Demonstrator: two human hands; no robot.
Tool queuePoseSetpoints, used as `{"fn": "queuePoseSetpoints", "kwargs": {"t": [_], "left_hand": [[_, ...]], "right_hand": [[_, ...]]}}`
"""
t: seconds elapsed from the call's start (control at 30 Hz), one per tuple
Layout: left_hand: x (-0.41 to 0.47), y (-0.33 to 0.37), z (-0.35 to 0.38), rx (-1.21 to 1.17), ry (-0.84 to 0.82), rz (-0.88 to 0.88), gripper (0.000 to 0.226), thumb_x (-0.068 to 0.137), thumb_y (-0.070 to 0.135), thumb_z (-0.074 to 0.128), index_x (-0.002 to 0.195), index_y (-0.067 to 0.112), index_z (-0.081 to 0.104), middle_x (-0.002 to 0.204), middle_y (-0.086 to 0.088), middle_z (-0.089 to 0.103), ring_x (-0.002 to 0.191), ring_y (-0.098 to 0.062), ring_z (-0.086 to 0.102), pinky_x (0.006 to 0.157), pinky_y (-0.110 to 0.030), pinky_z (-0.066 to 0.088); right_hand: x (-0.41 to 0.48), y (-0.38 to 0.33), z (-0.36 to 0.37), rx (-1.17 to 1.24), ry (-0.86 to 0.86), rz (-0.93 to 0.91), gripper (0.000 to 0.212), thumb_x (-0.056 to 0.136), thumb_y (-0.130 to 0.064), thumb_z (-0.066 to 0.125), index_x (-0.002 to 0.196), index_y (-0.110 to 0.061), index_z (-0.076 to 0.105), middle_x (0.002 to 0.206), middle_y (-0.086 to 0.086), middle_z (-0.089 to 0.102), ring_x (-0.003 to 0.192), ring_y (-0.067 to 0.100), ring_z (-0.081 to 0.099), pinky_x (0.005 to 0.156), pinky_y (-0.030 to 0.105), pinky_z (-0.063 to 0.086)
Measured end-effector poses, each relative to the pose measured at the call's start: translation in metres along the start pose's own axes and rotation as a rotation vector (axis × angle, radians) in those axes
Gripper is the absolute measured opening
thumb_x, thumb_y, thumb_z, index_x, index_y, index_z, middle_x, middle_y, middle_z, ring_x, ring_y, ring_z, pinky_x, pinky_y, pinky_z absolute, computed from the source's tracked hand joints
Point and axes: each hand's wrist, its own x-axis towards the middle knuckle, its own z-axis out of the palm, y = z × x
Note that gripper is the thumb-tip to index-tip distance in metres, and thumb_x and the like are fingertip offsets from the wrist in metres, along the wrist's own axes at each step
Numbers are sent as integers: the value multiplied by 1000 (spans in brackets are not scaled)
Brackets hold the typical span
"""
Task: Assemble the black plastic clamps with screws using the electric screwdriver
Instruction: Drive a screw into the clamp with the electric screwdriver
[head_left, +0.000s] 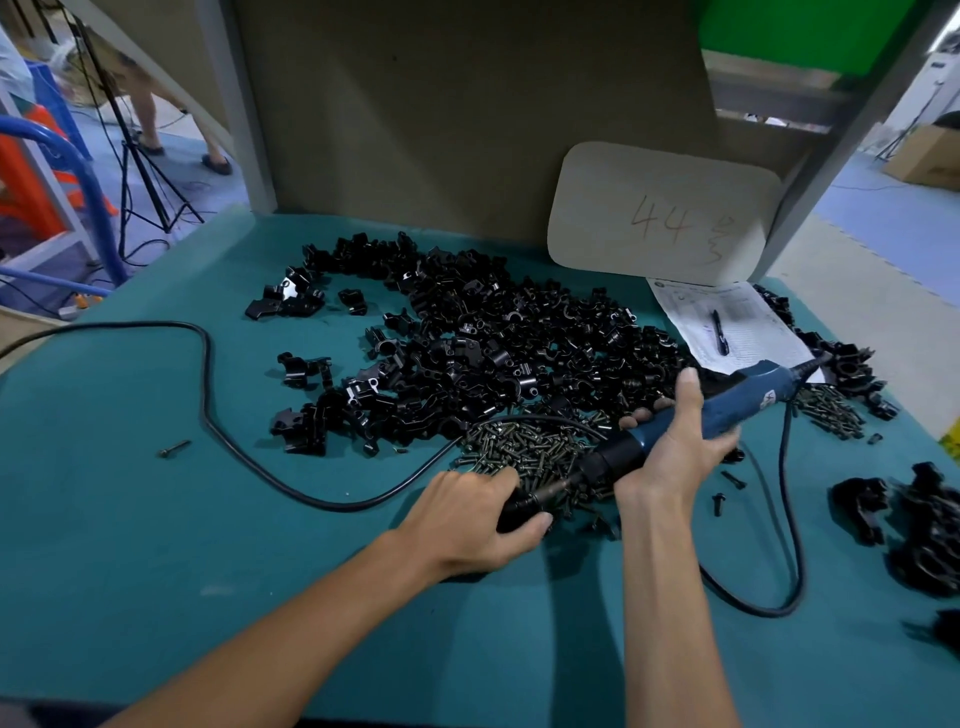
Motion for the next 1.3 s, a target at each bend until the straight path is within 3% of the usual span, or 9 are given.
{"fn": "queuePoseSetpoints", "kwargs": {"t": [0.1, 0.27, 0.6, 0.93, 1.07, 1.13, 1.2, 1.3], "left_hand": [[0, 2, -2, -49, -12, 28, 38, 87, 61, 31, 80, 25, 39, 58, 11, 42, 46, -6, 37, 47, -24, 24], [0, 2, -2, -39, -10, 20, 31, 86, 55, 38, 80, 25, 36, 57, 11, 41, 45, -6, 37, 46, -22, 24], [0, 2, -3, -29, -11, 15, 35, 85, 58, 31, 82, 24, 38, 57, 10, 41, 45, -6, 36, 48, -25, 23], [-2, 2, -3, -46, -9, 25, 37, 88, 58, 23, 86, 23, 37, 59, 10, 39, 49, -12, 38, 55, -31, 29], [-2, 2, -2, -36, -8, 14, 37, 89, 58, 22, 87, 24, 37, 60, 10, 39, 49, -12, 37, 56, -31, 28], [-2, 3, -3, -36, 3, 6, 37, 90, 58, 21, 87, 24, 37, 62, 9, 42, 51, -15, 41, 56, -31, 28], [-2, 4, -3, -38, 12, 3, 38, 92, 59, 21, 87, 24, 37, 65, 8, 46, 53, -16, 43, 56, -32, 28], [-2, 4, -2, -56, 18, 8, 38, 94, 60, 21, 90, 25, 36, 65, 10, 42, 56, -15, 45, 55, -32, 27]], "right_hand": [[0, -3, -5, 12, 21, 23, 45, 89, -36, 75, 123, -21, 48, 69, -3, 57, 54, 14, 54, 52, 30, 50], [0, -4, -4, -53, 27, 1, 32, 90, -23, 68, 115, -20, 49, 73, 0, 54, 52, 15, 53, 52, 31, 49], [4, -5, -4, -40, 53, 29, 30, 88, -23, 65, 112, -21, 48, 72, 1, 54, 53, 16, 53, 53, 31, 49], [4, -7, -4, -38, 38, 14, 37, 91, -29, 69, 120, -20, 48, 72, 0, 56, 54, 16, 55, 55, 32, 52], [10, -17, -5, -21, 10, 33, 64, 90, -36, 77, 136, -17, 37, 84, 3, 60, 59, 16, 60, 60, 34, 56], [21, -31, -8, -148, -40, 90, 66, 90, -22, 78, 136, -18, 31, 100, 9, 64, 65, 19, 66, 64, 36, 60], [35, -46, -17, -439, -109, 141, 58, 91, -10, 74, 132, -20, 34, 119, 16, 61, 81, 29, 73, 68, 42, 64], [45, -62, -43, -1007, -258, 69, 40, 93, -17, 73, 127, -16, 51, 118, 14, 63, 93, 40, 72, 74, 47, 64]]}}
